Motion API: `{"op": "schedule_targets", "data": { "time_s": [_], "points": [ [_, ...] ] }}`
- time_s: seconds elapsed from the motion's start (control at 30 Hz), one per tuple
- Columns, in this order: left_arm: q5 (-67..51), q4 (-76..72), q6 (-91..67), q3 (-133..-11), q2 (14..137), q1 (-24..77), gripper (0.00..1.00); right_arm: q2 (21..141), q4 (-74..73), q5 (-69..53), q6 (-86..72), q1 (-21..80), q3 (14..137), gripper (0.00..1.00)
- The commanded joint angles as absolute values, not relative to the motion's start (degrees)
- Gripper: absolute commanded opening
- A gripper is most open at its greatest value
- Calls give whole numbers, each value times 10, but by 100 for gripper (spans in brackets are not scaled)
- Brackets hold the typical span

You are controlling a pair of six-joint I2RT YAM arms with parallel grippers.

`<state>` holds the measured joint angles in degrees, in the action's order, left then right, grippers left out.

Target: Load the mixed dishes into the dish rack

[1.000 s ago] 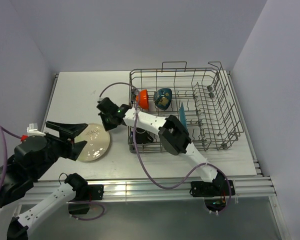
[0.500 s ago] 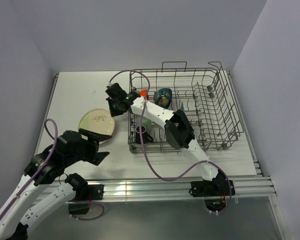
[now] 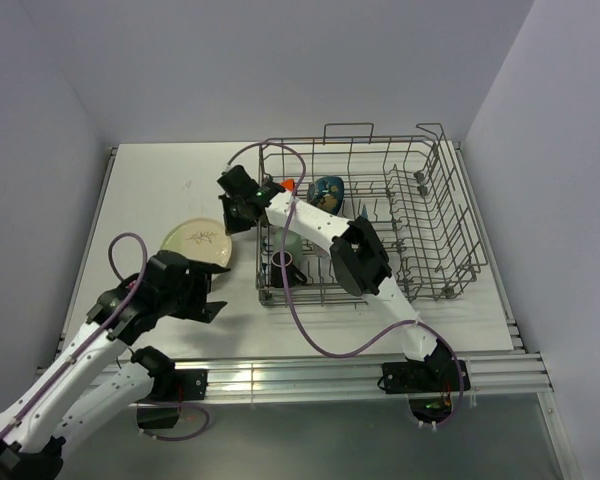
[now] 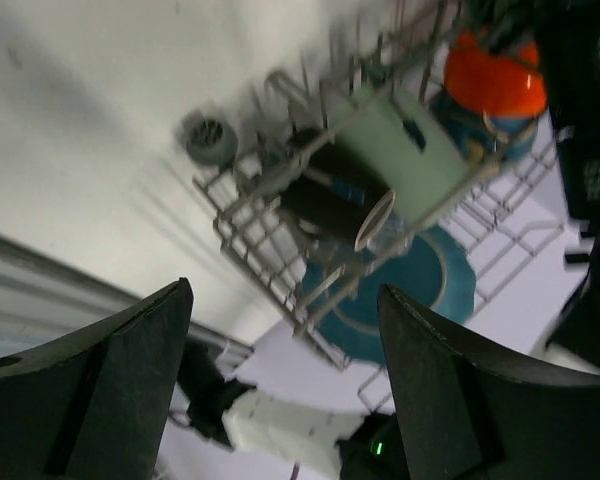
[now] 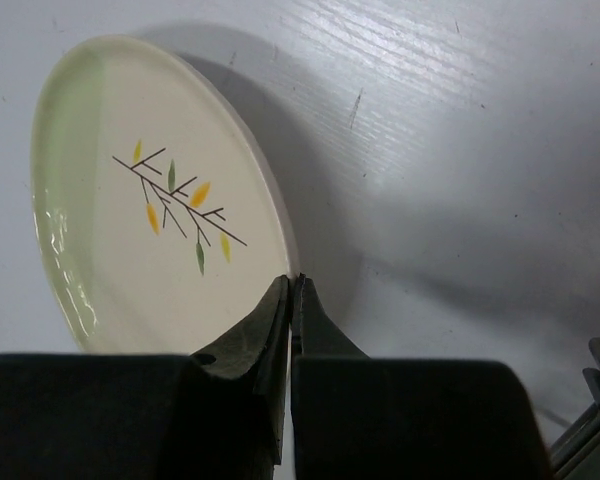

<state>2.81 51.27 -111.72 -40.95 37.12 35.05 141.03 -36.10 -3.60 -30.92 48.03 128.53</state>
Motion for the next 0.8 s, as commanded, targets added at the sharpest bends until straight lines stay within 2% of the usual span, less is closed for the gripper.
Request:
{"op": "schedule_targets", "data": {
  "time_s": [0.0, 0.23, 0.43, 0.77],
  "points": [
    [38, 464, -1077, -433, 409, 310, 81, 1367, -321, -51, -335, 475, 1278, 0],
    [15, 409, -1049, -439, 489, 227, 80, 1355, -314, -52, -333, 473, 1262, 0],
    [4, 367, -1041, -423, 539, 207, 81, 1357, -318, -62, -338, 469, 1282, 0],
    [-4, 292, -1089, -340, 537, 201, 82, 1326, -300, -91, -373, 468, 1259, 0]
  ]
}}
